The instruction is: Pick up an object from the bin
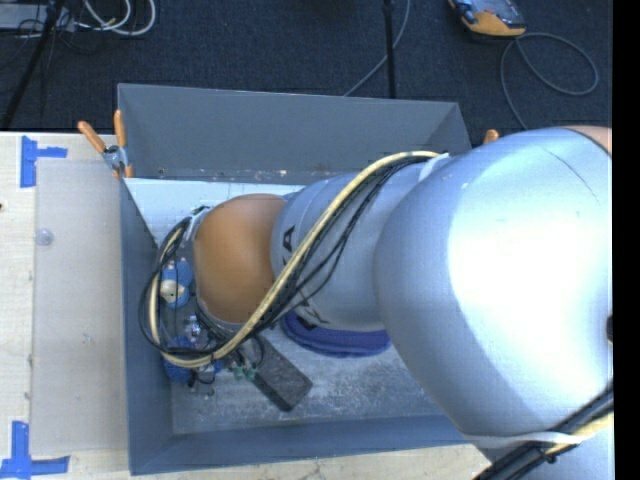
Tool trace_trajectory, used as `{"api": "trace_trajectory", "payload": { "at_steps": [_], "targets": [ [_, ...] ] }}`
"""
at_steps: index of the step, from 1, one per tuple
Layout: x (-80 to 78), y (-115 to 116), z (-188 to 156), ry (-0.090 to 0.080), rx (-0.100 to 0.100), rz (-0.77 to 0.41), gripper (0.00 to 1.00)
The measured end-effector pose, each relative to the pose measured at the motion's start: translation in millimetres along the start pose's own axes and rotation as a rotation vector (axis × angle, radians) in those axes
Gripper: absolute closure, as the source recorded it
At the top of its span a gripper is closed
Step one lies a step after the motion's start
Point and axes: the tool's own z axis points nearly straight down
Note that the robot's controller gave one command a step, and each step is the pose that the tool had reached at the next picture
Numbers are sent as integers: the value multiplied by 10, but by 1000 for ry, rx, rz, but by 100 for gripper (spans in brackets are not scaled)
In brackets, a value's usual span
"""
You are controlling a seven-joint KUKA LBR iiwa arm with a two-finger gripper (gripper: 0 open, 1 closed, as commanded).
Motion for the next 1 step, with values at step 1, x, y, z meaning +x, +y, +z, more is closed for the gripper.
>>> {"api": "trace_trajectory", "payload": {
  "at_steps": [1],
  "targets": [
    [-4,-2,-12,-1,0,8,100]
  ]
}}
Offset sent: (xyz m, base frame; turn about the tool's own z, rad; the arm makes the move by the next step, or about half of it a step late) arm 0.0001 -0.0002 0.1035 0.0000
